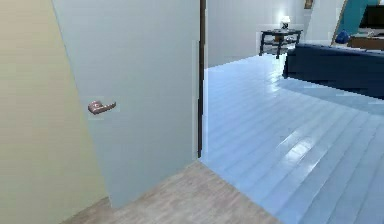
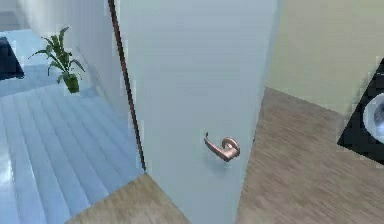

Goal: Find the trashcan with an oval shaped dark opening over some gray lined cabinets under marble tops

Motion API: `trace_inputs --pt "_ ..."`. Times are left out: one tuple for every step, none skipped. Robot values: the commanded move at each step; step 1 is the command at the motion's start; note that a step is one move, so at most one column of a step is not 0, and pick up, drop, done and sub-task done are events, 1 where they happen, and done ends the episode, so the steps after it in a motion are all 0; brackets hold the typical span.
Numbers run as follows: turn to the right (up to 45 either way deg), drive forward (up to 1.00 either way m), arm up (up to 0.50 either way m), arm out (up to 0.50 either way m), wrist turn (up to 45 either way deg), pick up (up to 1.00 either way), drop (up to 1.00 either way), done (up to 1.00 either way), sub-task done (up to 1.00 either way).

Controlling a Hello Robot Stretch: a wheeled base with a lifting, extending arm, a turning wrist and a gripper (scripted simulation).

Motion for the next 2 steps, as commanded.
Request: trace_inputs --pt "15.0 0.00 0.00 0.00 0.0 0.00 0.00 0.00 0.00" --pt "3.0 0.00 0.00 0.00 0.0 0.00 0.00 0.00 0.00"
